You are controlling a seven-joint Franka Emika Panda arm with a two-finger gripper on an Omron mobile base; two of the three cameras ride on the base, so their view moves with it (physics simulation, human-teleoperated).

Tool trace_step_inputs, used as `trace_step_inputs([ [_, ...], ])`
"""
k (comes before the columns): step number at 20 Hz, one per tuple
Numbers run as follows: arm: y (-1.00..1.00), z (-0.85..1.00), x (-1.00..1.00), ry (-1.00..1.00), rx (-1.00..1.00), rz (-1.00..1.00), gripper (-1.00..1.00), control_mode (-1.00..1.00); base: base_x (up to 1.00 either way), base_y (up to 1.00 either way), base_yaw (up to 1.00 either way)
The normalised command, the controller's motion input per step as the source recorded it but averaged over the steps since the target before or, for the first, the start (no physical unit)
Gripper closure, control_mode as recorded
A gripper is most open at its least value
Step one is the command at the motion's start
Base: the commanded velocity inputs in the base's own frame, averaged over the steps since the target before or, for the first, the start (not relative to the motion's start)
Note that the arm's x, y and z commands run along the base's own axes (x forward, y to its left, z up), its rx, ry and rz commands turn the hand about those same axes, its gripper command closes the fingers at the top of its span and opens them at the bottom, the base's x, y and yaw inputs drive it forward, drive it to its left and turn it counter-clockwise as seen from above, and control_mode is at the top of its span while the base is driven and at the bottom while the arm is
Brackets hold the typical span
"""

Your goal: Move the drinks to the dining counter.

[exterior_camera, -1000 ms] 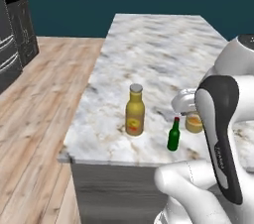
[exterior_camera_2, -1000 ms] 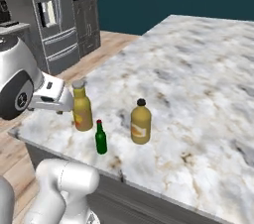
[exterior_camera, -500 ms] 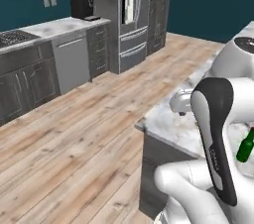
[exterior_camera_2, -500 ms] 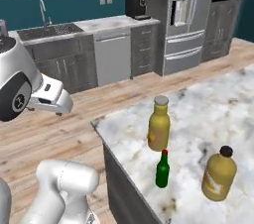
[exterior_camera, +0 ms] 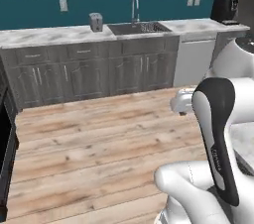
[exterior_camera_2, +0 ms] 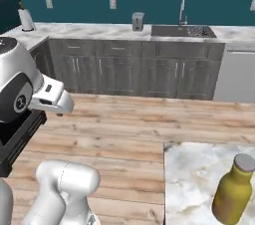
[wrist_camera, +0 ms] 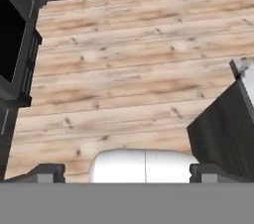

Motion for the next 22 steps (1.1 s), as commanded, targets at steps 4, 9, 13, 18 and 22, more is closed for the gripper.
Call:
trace_step_inputs([
  [4, 0.0, 0.0, 0.0, 0.0, 0.0, 0.0, -1.0, 1.0, 0.13, 0.61, 0.83],
  [9, 0.0, 0.0, 0.0, 0.0, 0.0, 0.0, -1.0, 1.0, 0.54, 0.74, 0.69],
  [13, 0.0, 0.0, 0.0, 0.0, 0.0, 0.0, -1.0, 1.0, 0.74, 0.48, 0.68],
  [18, 0.0, 0.0, 0.0, 0.0, 0.0, 0.0, -1.0, 1.0, 0.79, -0.04, 0.6],
  [22, 0.0, 0.0, 0.0, 0.0, 0.0, 0.0, -1.0, 1.0, 0.9, -0.36, 0.71],
])
